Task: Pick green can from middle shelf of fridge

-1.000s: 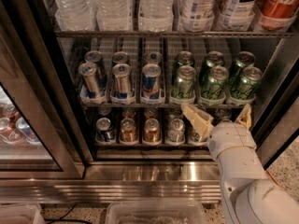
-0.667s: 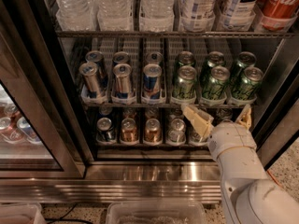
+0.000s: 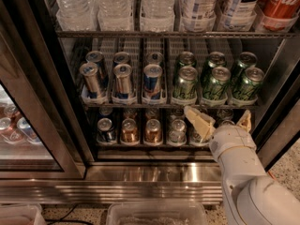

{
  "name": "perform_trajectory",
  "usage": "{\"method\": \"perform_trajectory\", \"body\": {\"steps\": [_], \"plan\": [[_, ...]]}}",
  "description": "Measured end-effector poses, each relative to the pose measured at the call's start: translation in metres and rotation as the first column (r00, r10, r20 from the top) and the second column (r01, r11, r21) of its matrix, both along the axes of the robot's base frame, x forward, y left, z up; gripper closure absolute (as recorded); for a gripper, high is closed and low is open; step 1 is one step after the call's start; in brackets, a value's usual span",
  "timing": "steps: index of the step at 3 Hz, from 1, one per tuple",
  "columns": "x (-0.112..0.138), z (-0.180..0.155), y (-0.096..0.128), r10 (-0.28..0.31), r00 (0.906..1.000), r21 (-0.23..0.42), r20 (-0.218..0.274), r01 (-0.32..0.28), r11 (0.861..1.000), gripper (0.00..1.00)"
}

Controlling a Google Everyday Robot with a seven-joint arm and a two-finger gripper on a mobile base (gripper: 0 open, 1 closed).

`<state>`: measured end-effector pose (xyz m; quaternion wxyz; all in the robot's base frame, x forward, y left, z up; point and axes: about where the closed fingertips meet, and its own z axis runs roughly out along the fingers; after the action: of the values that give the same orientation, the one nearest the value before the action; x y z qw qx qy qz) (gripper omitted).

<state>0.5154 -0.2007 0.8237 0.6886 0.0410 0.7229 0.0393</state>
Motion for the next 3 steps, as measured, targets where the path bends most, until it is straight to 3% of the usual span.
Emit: {"method": "perform_trajectory", "body": {"steps": [2, 3], "plan": [[0.0023, -0.0136, -0.0047, -0.025, 0.9994, -0.01, -0.023, 0.024, 1.0, 0.0], [0.0023, -0.0136, -0.0047, -0.025, 0.9994, -0.01, -0.023, 0.024, 1.0, 0.2]]}}
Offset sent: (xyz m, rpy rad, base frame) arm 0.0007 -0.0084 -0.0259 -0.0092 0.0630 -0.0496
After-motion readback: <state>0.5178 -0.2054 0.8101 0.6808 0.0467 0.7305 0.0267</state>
